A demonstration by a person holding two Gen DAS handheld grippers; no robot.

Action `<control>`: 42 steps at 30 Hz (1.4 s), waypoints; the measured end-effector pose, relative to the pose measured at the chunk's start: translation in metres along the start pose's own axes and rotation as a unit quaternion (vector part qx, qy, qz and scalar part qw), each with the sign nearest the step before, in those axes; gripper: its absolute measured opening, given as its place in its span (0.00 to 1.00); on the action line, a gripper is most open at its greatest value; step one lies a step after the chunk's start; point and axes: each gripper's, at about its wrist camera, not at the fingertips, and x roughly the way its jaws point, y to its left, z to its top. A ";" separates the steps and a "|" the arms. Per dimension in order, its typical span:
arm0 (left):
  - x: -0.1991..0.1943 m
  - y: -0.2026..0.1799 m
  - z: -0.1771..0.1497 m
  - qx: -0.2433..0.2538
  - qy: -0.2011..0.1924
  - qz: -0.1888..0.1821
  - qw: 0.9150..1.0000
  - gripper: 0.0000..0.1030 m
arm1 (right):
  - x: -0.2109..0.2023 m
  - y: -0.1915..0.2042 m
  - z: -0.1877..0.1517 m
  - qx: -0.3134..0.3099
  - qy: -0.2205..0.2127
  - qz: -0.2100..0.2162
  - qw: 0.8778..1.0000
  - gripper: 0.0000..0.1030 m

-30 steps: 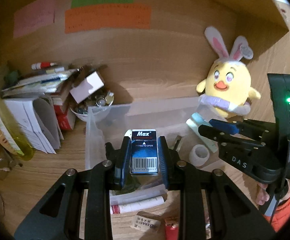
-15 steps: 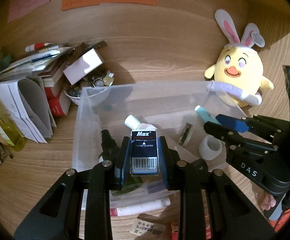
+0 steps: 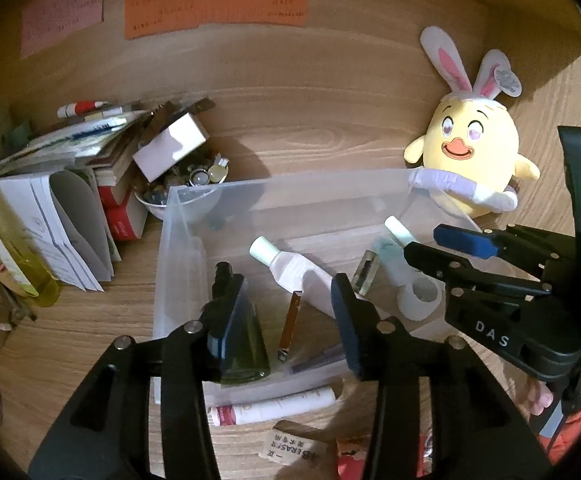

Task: Organize objects
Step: 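Open left tool to drop the Max box while right tool drops the tube in the bin, then move left tool to the red packet while right tool moves to the pink bracelet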

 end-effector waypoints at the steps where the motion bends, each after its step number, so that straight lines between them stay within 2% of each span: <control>1: -0.003 -0.001 0.000 0.000 -0.002 -0.001 1.000 0.47 | -0.002 -0.001 0.000 0.003 -0.003 -0.001 1.000 0.33; 8: -0.027 -0.004 0.000 0.004 -0.025 0.002 1.000 0.64 | -0.023 -0.005 0.002 0.010 -0.023 0.000 1.000 0.48; 12: -0.041 -0.003 -0.004 0.004 -0.031 0.003 1.000 0.68 | -0.038 -0.007 -0.001 0.012 -0.036 -0.001 0.999 0.60; 15: -0.049 -0.002 -0.009 0.005 -0.035 0.009 0.999 0.79 | -0.050 -0.010 -0.005 0.011 -0.044 0.000 0.999 0.64; 19: -0.058 -0.001 -0.021 0.014 -0.032 0.018 0.999 0.79 | -0.067 -0.013 -0.014 0.010 -0.055 0.005 0.998 0.68; 22: -0.062 0.000 -0.030 0.017 -0.022 0.018 0.999 0.81 | -0.078 -0.014 -0.022 0.008 -0.063 0.005 0.998 0.73; 24: -0.064 0.001 -0.036 0.017 -0.014 0.016 1.000 0.92 | -0.085 -0.013 -0.029 0.004 -0.067 0.002 0.998 0.76; 25: -0.066 0.001 -0.039 0.016 -0.013 0.014 1.000 0.93 | -0.087 -0.013 -0.032 0.004 -0.067 0.003 0.998 0.77; 31: -0.067 -0.003 -0.060 0.021 0.011 0.002 1.000 0.94 | -0.095 -0.011 -0.058 -0.006 -0.056 0.009 0.998 0.77; 42: -0.036 -0.015 -0.103 0.012 0.111 -0.048 0.993 0.94 | -0.085 -0.007 -0.104 -0.007 -0.008 0.035 0.999 0.77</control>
